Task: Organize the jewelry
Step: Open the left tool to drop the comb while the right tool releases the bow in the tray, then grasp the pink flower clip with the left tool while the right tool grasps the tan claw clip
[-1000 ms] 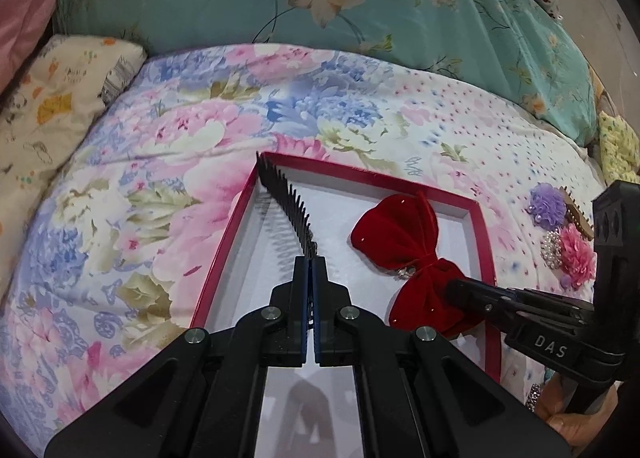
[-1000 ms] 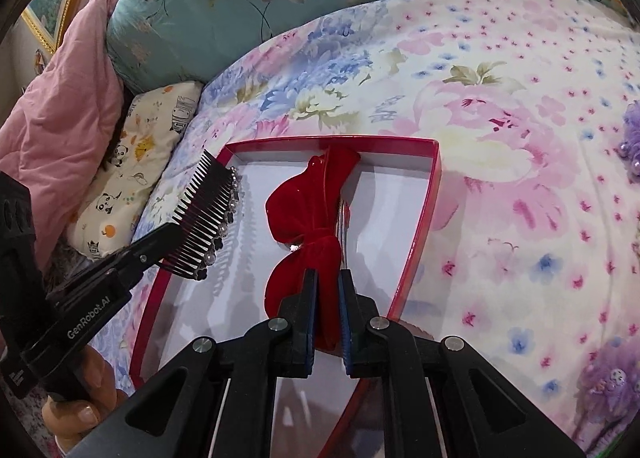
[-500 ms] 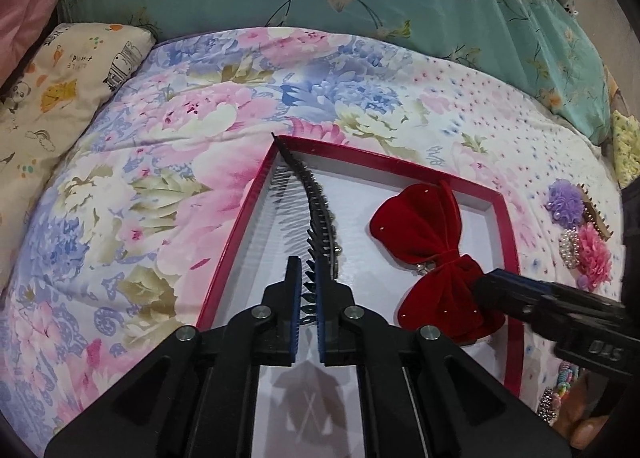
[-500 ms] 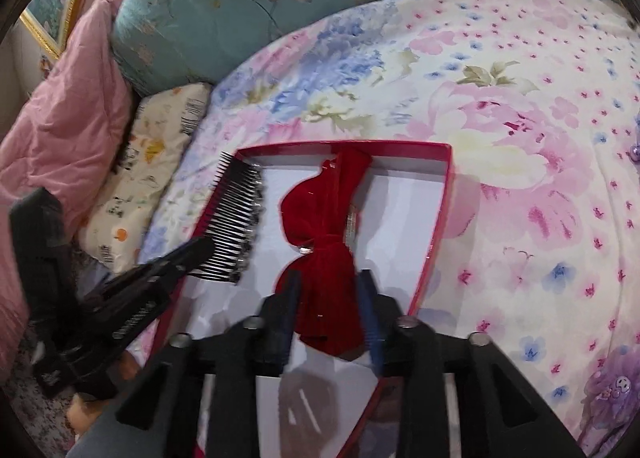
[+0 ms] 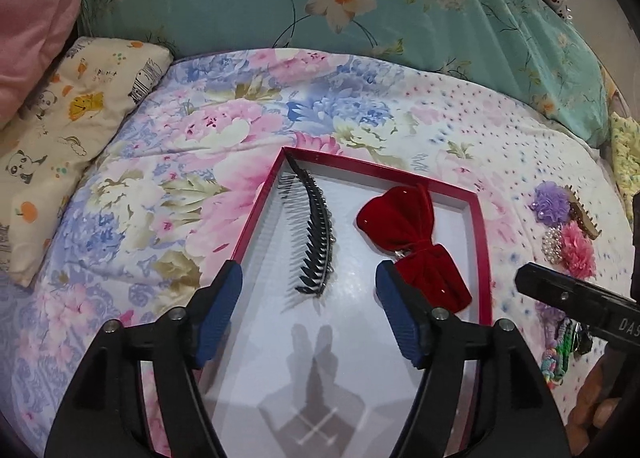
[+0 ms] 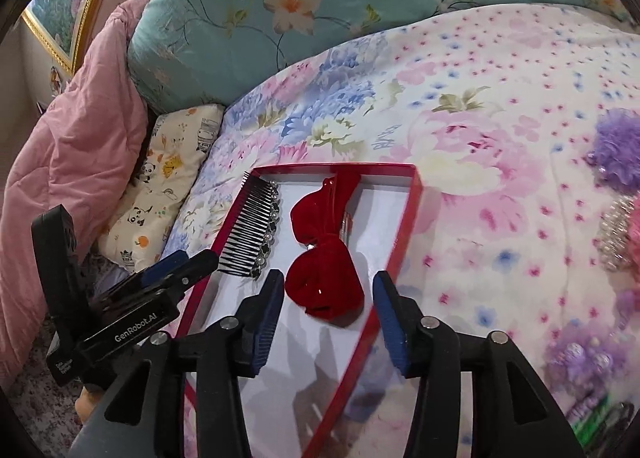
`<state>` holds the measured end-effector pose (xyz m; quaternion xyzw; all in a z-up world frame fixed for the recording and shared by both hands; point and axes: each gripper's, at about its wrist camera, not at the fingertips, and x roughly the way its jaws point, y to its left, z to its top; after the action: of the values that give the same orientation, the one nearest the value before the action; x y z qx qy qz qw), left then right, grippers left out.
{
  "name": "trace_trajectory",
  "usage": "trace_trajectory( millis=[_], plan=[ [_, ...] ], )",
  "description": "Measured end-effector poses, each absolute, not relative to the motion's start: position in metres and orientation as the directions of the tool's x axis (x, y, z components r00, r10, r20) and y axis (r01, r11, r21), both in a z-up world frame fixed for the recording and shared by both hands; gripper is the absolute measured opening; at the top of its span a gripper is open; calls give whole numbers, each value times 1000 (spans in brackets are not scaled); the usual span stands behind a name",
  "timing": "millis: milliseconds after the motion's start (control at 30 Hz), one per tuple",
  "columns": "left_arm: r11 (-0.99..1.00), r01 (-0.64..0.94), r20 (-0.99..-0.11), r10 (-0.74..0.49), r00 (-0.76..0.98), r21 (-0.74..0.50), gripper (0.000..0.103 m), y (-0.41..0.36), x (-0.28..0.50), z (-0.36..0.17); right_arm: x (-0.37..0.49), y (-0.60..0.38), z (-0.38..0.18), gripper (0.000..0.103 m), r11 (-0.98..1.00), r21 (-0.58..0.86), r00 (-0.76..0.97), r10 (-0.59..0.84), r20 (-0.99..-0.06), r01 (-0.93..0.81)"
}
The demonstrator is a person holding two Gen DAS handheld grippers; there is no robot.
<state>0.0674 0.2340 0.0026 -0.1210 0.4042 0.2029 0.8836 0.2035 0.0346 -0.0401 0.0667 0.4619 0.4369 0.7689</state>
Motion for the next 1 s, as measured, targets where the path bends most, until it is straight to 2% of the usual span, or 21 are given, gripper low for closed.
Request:
trace_trajectory(
  millis=[300,400,533,1000],
  plan=[
    [888,-458,-770,265,580,-40,72,211,53,9,197,-23,-34,53,633,513,216,726,-653,-580],
    [890,-454,-761,266,592,-42,78,202,49,17,198,-47,-34,53,656,511,240,715,-657,-556],
    [904,-426,-741,275,612,-17,79,180,49,30,202,-79,-34,53,687,501,273,694,-666,-527],
    [947,-317,-758,165,631,-58,82,121,76,29,223,-165,-43,53,783,453,365,606,-707,-426]
  ],
)
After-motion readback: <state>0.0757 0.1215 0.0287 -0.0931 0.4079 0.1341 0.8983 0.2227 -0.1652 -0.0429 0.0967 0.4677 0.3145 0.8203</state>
